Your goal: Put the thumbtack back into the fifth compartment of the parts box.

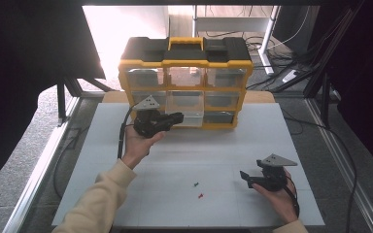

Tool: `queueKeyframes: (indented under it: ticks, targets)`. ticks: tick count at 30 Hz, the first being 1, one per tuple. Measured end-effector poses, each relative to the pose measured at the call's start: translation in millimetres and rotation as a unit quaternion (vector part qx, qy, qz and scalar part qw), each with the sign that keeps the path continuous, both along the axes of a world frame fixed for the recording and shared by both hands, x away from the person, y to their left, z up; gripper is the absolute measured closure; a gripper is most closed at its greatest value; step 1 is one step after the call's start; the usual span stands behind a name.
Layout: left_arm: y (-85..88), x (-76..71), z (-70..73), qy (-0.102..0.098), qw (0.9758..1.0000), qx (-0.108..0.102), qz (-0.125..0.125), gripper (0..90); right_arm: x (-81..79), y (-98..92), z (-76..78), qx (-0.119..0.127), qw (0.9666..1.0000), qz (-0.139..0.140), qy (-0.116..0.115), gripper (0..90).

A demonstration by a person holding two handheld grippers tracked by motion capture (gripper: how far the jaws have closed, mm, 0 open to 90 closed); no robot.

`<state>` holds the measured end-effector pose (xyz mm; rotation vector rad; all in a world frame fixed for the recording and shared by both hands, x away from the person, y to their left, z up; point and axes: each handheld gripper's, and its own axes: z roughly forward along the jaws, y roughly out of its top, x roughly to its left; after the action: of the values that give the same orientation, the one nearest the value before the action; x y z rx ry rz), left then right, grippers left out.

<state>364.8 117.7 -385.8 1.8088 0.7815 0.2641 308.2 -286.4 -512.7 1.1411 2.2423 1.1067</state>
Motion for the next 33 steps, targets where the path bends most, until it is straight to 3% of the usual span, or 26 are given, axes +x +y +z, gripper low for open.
queueKeyframes:
  ticks: [10, 16, 33]
  targets:
    - [-3.7, 19.3, 6.8, -0.006, 0.9998, 0.007, 0.016, 83.2, 0.0, -0.4, 0.1, 0.000, 1.0000, -0.001, -0.001, 18.4]
    - [-3.3, 32.0, 5.9, 0.002, 0.9997, -0.003, 0.026, 83.2, -0.3, -0.4, 0.3, 0.001, 1.0000, -0.001, -0.003, 18.4]
    - [-7.3, 49.9, 5.4, -0.001, 0.9985, 0.019, 0.052, 82.9, -0.1, -0.8, 0.2, 0.003, 1.0000, 0.000, -0.002, 18.4]
